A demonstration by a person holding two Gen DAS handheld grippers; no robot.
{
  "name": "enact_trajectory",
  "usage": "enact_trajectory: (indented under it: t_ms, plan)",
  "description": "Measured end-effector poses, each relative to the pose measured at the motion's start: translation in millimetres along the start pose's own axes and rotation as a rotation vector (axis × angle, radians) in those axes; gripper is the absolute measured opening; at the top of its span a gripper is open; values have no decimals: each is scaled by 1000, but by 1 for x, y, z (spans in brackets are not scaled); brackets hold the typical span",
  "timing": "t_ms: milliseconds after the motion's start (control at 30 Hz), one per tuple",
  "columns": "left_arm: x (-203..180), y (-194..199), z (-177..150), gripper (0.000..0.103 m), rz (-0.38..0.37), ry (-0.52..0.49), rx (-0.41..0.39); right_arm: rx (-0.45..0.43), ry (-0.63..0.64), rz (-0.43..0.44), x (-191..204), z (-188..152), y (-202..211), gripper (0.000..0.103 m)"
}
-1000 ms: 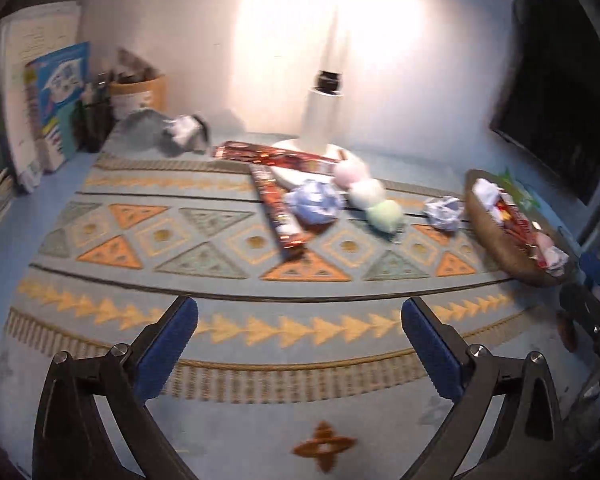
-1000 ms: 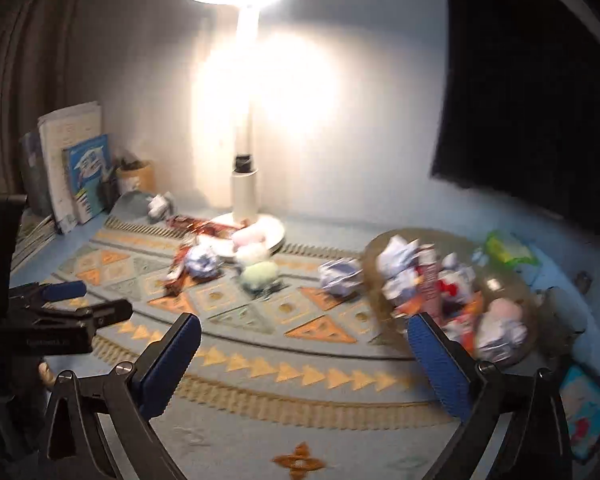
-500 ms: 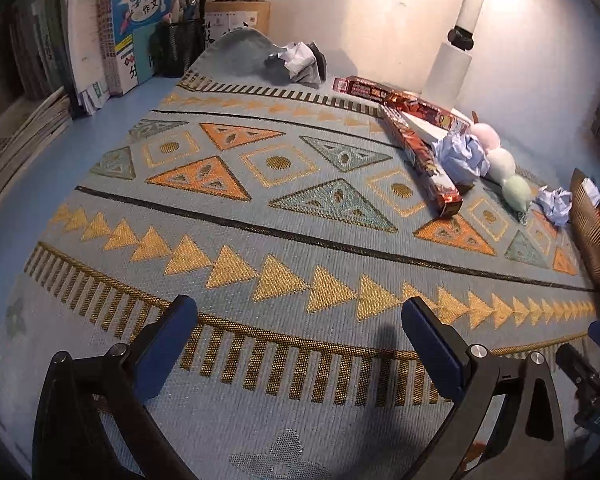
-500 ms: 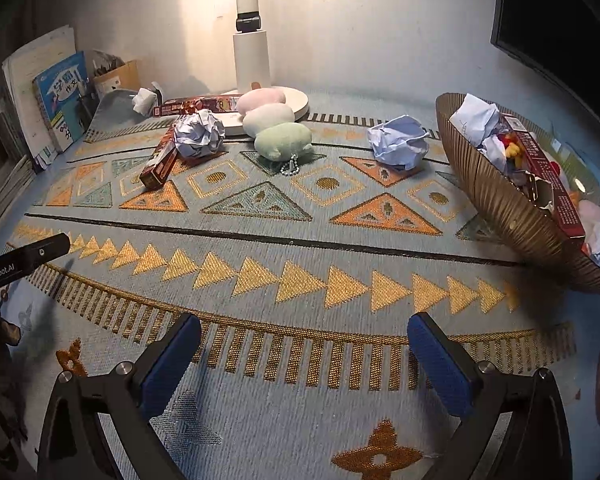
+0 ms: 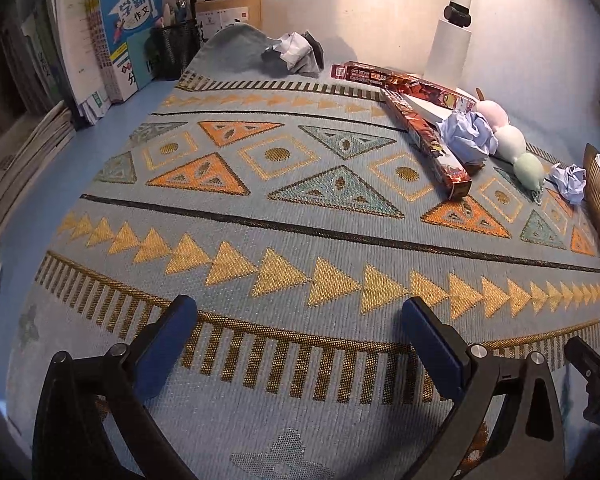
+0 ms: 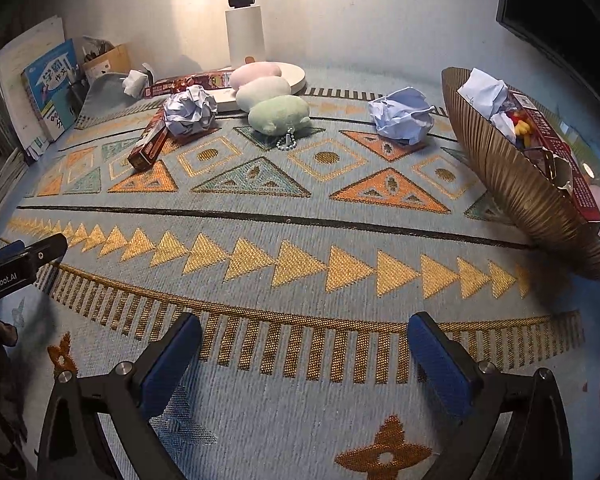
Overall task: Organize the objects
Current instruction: 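Withdraw both grippers from the bowl back over the rug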
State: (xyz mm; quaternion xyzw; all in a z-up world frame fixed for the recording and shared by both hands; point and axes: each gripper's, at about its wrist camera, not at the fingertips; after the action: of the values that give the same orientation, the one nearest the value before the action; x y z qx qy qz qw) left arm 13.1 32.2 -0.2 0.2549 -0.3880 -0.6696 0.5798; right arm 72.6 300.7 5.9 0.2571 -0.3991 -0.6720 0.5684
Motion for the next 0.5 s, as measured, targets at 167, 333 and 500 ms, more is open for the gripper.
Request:
enact_trajectory:
  t_ms: [167, 333, 500]
  plan:
    - [1, 0, -1, 102, -3, 3, -2, 1, 0, 3, 0, 1, -1, 103]
    - [2, 0, -1, 102, -2, 2, -1, 1, 0, 2, -1, 1, -1, 103]
    - [1, -1, -1, 102, 1, -3, 1, 1, -1, 2, -1, 1, -2, 103]
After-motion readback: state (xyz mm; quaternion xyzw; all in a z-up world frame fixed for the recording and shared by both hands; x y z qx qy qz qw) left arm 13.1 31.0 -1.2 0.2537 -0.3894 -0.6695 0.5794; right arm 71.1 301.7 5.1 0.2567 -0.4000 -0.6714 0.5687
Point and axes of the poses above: each gripper's, at about its wrist camera, not at the fingertips, and y roughly against the way its jaws point, x to its left, z to its top, and after that the axes turned 12 degrees about -y, right-handed
